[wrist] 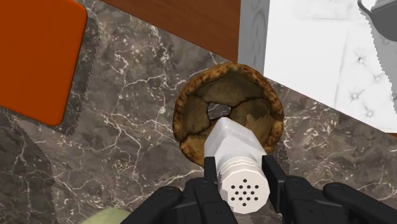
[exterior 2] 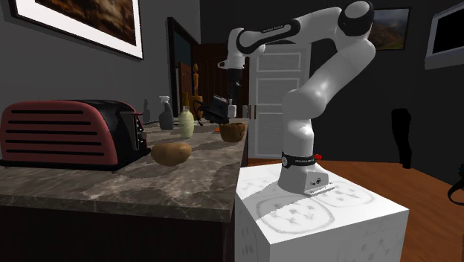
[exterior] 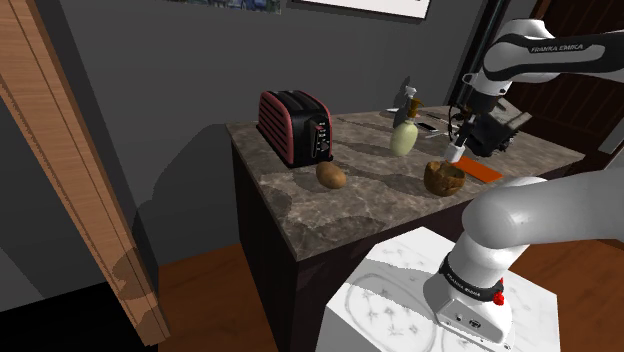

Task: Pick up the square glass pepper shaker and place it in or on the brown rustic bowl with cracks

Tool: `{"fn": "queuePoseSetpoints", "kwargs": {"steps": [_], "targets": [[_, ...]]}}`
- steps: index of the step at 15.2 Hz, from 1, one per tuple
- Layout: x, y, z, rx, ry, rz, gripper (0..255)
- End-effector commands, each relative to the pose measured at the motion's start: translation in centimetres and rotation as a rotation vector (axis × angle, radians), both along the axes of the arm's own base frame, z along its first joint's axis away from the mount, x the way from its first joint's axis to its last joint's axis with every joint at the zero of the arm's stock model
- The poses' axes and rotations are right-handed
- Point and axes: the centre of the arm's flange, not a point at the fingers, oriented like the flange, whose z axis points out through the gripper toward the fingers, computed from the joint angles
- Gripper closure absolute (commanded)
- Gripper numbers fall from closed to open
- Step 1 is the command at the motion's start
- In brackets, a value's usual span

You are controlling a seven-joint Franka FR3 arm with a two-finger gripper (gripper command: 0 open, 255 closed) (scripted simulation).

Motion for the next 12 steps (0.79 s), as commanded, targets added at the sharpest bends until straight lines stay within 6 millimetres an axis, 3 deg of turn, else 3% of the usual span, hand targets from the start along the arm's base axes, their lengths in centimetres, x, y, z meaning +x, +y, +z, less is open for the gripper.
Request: {"fn": "queuePoseSetpoints", "kwargs": {"steps": [1,4,11,12], "targets": [[0.0,0.0,-1.1,0.000,0.000,0.000,255],[0.0,0.0,-2.8,0.000,0.000,0.000,255],[0.0,0.0,-2.8,0.000,0.000,0.000,255],[0.0,0.0,-2.8,0.000,0.000,0.000,0]]}}
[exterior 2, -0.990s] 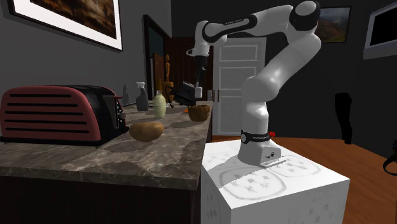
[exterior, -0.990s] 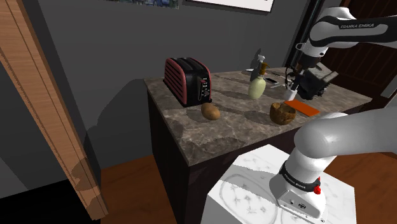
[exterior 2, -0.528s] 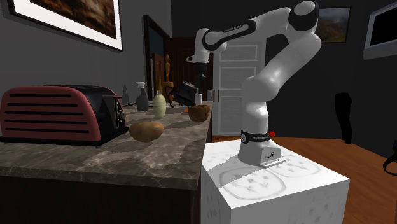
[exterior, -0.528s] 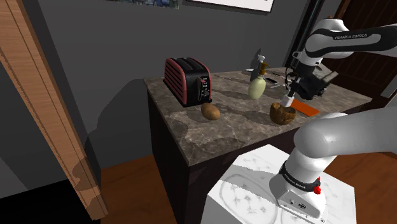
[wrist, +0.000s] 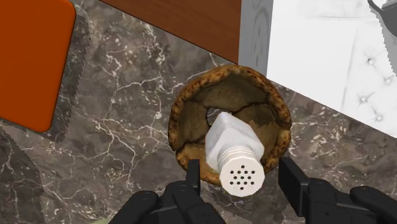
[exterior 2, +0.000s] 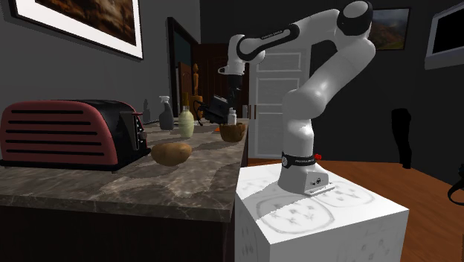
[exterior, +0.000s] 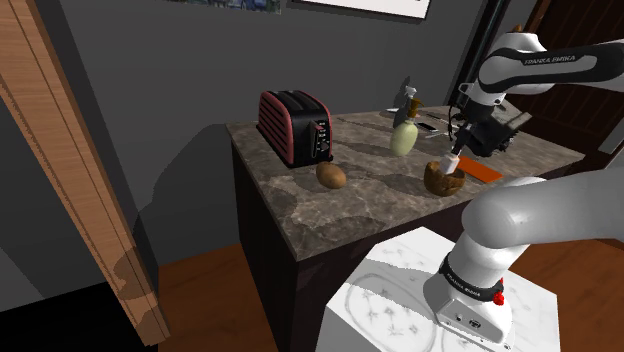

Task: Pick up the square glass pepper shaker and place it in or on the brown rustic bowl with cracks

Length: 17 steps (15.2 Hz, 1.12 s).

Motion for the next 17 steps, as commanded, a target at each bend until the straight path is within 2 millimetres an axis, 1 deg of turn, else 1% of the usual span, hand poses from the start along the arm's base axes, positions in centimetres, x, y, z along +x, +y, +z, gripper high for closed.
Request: {"fn": "queuePoseSetpoints", "kwargs": {"steps": [1,5,8,9,17], "targets": [[0.0,0.0,0.0,0.000,0.000,0.000,0],[0.0,0.0,0.0,0.000,0.000,0.000,0],[-0.2,0.2,3.9,0.000,0.000,0.000,0],[-0.3,0.2,5.0,0.000,0.000,0.000,0],[-0.3,0.2,5.0,0.000,0.000,0.000,0]]}}
